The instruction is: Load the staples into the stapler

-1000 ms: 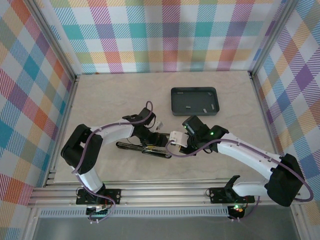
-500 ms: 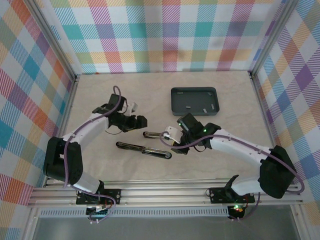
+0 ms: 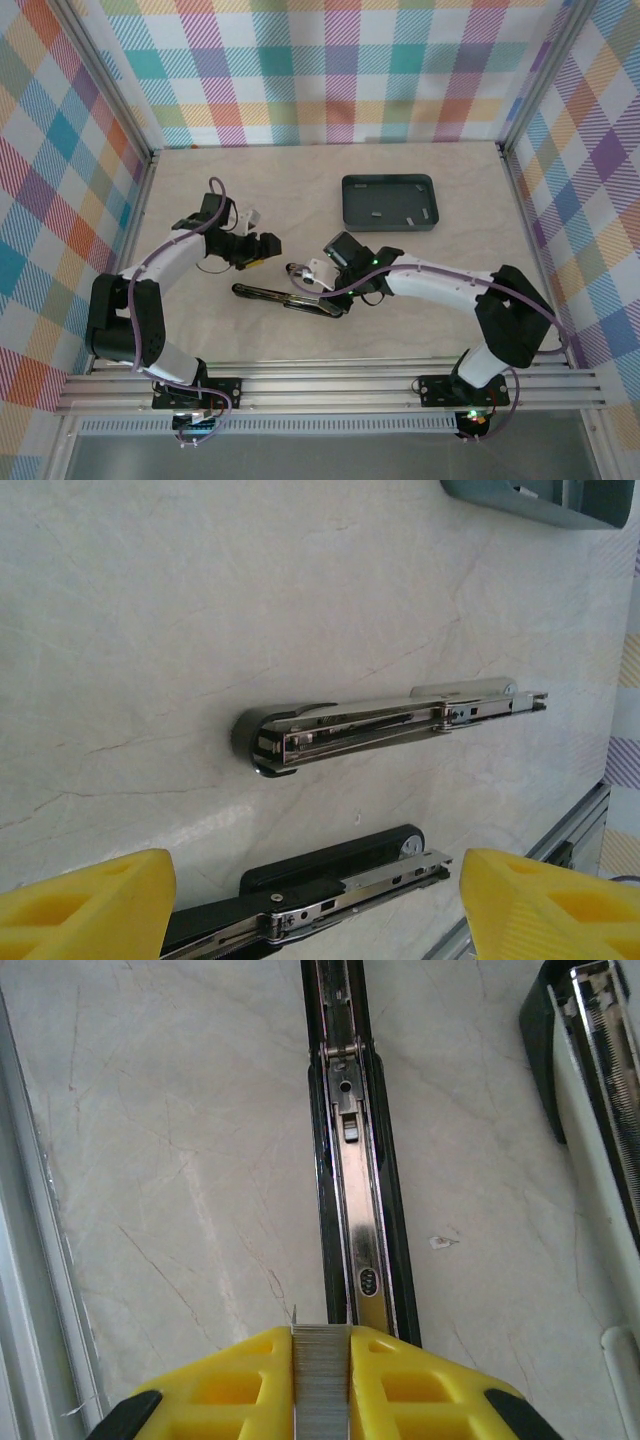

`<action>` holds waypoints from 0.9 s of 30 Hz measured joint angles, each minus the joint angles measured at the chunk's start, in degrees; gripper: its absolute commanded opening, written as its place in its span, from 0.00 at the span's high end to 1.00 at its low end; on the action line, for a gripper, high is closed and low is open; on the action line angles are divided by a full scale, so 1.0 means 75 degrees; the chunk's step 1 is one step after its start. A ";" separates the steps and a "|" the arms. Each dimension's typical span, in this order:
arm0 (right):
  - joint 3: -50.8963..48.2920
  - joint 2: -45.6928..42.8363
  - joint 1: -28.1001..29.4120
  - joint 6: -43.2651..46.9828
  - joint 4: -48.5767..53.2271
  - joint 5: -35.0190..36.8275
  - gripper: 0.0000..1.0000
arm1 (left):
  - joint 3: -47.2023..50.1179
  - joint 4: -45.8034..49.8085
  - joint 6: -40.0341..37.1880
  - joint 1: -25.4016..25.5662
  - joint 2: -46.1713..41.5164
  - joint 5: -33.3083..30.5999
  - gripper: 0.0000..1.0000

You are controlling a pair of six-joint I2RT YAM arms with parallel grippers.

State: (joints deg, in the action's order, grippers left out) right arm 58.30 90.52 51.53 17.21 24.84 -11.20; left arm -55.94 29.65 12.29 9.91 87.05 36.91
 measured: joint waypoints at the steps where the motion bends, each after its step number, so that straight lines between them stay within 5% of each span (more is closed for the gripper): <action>1: 0.0015 0.0064 0.0000 0.0020 -0.0003 0.0000 0.81 | 0.0015 -0.0003 -0.0017 0.0000 0.0026 0.0017 0.25; 27: 0.0291 0.0603 0.0000 0.0635 0.0189 0.0227 0.81 | 0.0041 0.0000 -0.0189 0.0000 0.0291 0.0079 0.25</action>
State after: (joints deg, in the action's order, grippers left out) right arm 60.49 95.04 51.53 21.98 26.26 -9.50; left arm -55.64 29.65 10.87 9.91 89.23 37.50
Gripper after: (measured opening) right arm 0.192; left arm 0.750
